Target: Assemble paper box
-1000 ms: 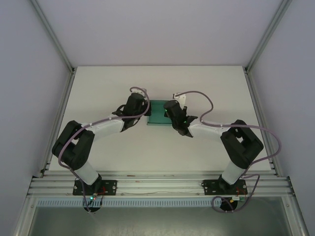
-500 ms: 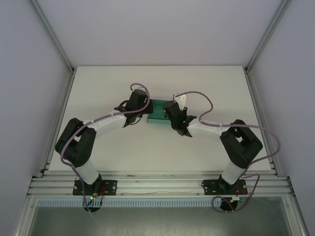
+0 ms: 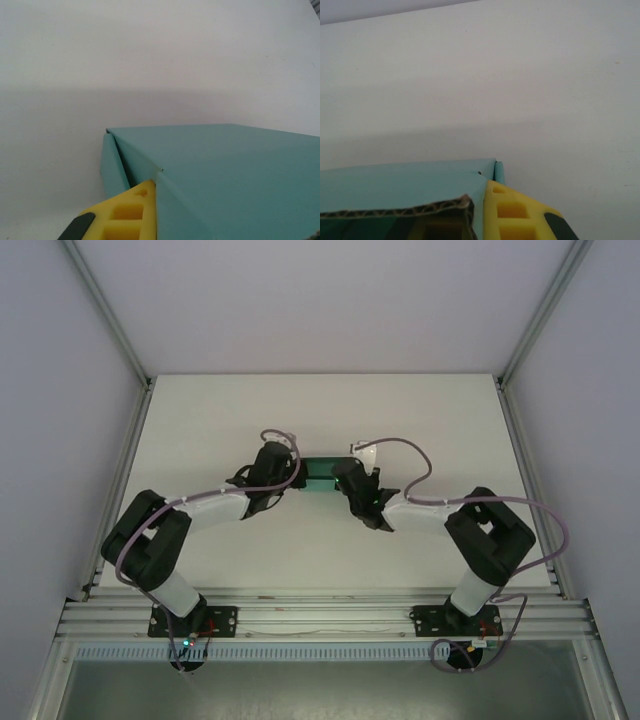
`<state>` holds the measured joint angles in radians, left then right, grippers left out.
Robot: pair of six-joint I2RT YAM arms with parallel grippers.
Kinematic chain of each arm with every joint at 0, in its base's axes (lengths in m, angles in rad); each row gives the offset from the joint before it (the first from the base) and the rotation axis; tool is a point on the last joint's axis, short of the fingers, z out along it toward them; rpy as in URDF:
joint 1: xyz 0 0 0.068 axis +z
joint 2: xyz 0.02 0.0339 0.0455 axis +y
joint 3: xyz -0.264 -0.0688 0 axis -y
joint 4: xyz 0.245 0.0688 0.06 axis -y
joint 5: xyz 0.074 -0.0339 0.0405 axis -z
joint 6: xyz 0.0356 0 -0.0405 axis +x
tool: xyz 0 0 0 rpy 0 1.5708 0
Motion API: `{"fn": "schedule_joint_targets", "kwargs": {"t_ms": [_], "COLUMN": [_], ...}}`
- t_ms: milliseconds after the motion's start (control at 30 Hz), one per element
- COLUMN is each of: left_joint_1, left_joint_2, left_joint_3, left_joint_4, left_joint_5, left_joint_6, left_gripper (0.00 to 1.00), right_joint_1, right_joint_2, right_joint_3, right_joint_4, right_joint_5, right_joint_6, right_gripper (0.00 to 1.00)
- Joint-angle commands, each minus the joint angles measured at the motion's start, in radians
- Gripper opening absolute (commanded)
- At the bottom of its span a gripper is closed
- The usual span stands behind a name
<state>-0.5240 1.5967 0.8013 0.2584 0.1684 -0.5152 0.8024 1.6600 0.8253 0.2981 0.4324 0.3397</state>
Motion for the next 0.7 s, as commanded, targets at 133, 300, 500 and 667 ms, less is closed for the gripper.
{"fn": "schedule_joint_targets", "kwargs": {"t_ms": [133, 300, 500, 667], "left_joint_1": [-0.046, -0.045, -0.045, -0.046], "left_joint_2": [-0.074, -0.133, -0.247, -0.353], "left_joint_3": [-0.041, -0.059, -0.087, -0.089], "left_joint_4": [-0.067, -0.138, -0.254, -0.345], "left_joint_5": [0.133, 0.096, 0.014, -0.038], "left_joint_6": [0.020, 0.032, 0.004, -0.031], "left_gripper": [0.34, 0.65, 0.92, 1.00], "right_joint_1": [0.057, 0.091, 0.112, 0.122], "right_joint_2": [-0.023, -0.006, 0.022, 0.024], "right_joint_3": [-0.085, -0.113, -0.127, -0.150], "right_joint_4": [0.056, 0.084, 0.095, 0.136], "right_joint_5": [-0.053, 0.000, 0.037, 0.040], "right_joint_6": [-0.069, -0.139, -0.142, -0.151], "right_gripper": [0.00, 0.00, 0.00, 0.00]}}
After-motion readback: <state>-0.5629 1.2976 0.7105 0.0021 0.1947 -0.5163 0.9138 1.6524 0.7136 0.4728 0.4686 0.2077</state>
